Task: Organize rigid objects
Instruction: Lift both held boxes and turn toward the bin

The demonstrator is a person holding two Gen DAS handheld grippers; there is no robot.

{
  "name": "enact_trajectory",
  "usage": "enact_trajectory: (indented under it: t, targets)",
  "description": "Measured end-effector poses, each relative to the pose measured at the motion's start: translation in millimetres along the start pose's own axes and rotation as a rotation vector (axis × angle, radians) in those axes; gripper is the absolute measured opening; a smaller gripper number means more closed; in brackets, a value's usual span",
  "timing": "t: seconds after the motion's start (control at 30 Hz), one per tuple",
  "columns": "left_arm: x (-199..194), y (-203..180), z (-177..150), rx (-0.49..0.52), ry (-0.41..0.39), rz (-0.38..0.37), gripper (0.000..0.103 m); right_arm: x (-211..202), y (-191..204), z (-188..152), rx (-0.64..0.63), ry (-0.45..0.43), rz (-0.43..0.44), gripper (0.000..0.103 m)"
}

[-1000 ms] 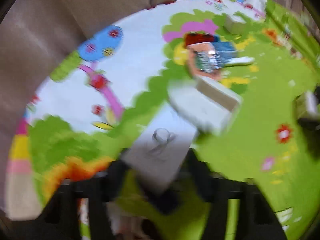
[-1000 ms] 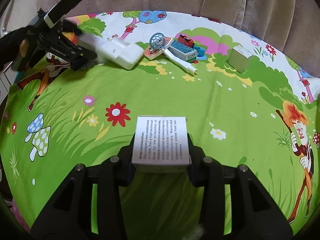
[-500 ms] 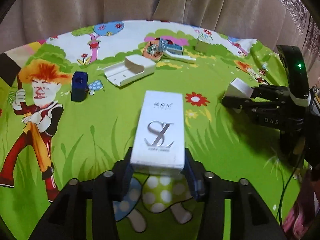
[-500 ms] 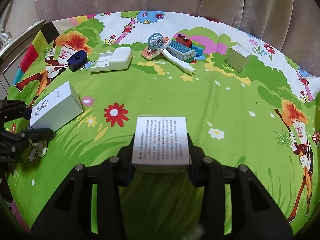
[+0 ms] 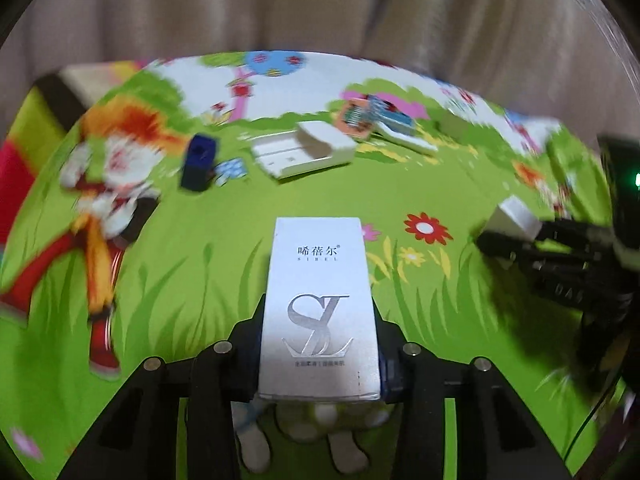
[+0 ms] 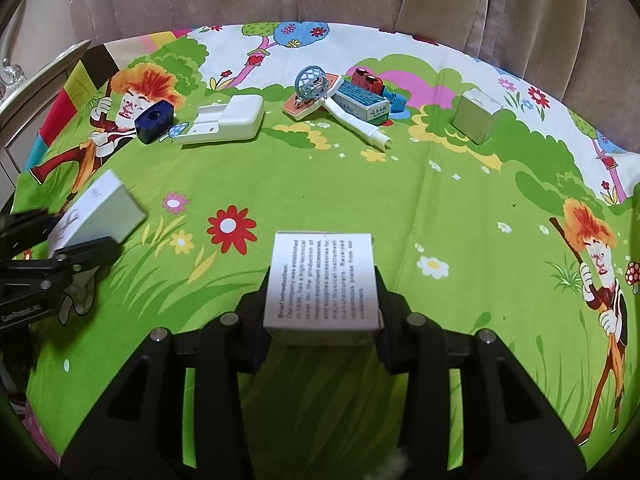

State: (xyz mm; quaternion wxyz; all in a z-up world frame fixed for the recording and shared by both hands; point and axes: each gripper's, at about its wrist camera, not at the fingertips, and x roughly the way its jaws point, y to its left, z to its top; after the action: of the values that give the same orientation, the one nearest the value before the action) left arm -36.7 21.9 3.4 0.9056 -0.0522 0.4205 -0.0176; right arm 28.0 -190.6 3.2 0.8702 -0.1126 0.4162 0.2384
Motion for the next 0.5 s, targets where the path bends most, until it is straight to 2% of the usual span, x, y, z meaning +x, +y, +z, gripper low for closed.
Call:
enact_trajectory:
  t: [0.07,0.23,0.37,0.5]
  targets:
    - [-5.4,1.8,-5.5,-0.040,-0.009,0.028,0.043,0.1,2.9,0.2,-0.011,0.000,-0.022,0.045]
    - [-28.2,0.4,-15.1,-0.041,-0.048,0.104,0.043,-9.2,7.7,-9.2,0.059,-0.002,-0.048,0.044]
    - [-49.6,-2.2,-20.1,-0.017,-0.088,0.136,0.043,-35.6,30.7,-30.2,0.094,-0.043,-0.038,0.044]
    - [-80.1,-4.7,-22.4,-0.043,-0.159,0.146,0.043,-67.3,52.8,-42.6,0.098,-0.098,-0.010,0.044]
